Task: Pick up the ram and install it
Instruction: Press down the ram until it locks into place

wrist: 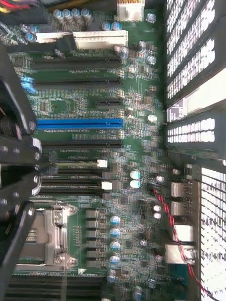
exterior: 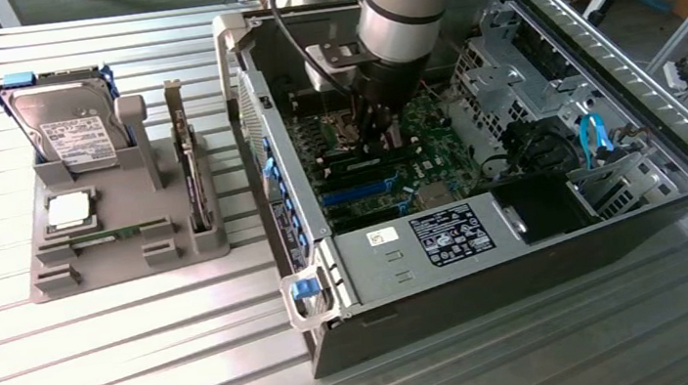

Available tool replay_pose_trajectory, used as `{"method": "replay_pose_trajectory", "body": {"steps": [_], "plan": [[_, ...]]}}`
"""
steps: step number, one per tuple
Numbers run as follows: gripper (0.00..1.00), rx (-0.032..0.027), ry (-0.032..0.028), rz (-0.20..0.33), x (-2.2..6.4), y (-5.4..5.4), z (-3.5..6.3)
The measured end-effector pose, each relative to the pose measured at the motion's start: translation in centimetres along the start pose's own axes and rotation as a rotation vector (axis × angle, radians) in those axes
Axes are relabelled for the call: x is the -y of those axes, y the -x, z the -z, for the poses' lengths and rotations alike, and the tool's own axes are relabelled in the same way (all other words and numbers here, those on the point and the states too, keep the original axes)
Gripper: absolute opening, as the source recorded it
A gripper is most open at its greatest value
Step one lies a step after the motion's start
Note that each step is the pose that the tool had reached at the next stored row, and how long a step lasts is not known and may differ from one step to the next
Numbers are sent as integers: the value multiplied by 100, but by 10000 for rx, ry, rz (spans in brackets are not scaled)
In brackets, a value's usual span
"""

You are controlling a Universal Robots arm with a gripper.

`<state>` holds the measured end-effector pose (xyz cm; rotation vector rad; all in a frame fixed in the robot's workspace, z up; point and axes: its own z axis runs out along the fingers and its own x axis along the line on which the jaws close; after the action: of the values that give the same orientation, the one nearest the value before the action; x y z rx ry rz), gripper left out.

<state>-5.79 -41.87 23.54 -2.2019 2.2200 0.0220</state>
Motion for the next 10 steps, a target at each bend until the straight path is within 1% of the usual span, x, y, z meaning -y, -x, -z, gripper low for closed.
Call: {"method": "replay_pose_trajectory", "body": {"steps": [10], "plan": [[10,-4,2,-2,-1,2,136]]}}
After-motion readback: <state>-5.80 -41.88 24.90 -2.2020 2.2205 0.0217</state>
